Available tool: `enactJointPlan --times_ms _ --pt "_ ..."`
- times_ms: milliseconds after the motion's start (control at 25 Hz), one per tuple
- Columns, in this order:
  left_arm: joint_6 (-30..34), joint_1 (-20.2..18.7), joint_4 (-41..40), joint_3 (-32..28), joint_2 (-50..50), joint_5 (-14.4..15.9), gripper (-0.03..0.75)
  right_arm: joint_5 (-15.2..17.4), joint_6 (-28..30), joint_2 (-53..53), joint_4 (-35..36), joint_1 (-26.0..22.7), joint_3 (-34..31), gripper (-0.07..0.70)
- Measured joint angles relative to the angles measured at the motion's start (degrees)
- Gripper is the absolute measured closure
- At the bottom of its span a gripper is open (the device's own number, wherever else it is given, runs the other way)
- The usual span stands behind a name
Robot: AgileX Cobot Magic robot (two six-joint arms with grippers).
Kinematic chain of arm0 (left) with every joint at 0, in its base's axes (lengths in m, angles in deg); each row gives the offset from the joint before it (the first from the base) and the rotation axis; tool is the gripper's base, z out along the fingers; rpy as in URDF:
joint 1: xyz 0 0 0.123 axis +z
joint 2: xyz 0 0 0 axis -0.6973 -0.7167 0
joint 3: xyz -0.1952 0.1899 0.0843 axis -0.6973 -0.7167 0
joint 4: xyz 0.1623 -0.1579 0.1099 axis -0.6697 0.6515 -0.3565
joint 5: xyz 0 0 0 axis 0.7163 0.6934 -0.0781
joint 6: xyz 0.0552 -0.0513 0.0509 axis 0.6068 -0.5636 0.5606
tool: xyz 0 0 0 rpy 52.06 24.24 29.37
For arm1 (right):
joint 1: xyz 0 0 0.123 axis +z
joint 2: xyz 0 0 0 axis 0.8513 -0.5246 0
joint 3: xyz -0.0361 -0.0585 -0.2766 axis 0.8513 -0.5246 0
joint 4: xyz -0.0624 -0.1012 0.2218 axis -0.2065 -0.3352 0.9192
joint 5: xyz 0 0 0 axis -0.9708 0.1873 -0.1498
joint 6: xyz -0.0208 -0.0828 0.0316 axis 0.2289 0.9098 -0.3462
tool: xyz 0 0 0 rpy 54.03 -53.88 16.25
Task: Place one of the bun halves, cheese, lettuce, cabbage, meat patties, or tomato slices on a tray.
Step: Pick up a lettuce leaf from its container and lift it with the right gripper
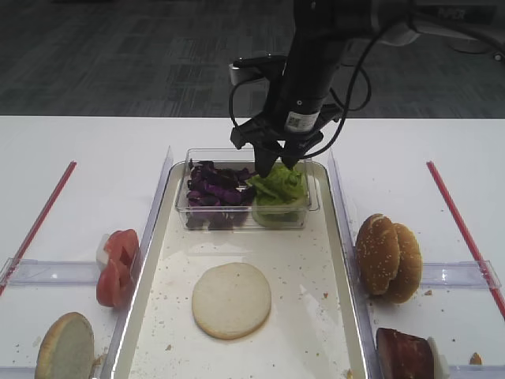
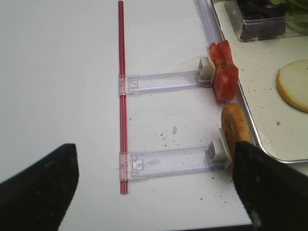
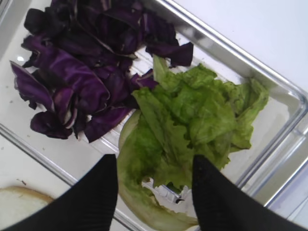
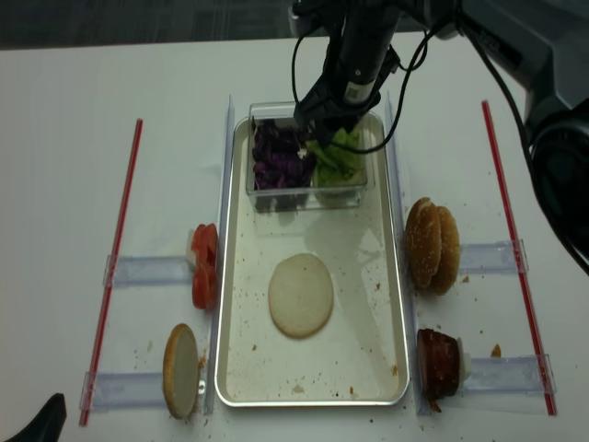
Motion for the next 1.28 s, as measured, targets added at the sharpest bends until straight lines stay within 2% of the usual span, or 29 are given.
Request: enactJointPlan --times_ms 560,1040,1280 --pt "0.0 0.0 0.0 0.0 0.0 0.0 0.118 -3.8 0.3 -4.6 0.0 0.0 1.8 0.246" --pt "0.0 0.0 0.0 0.0 0.0 0.0 0.118 -4.3 0.3 -7.0 -1.4 0.0 1.9 0.249" --pt "0.0 0.0 0.0 0.0 0.0 0.0 0.118 -4.3 0.3 -7.2 -1.5 0.0 1.9 0.328"
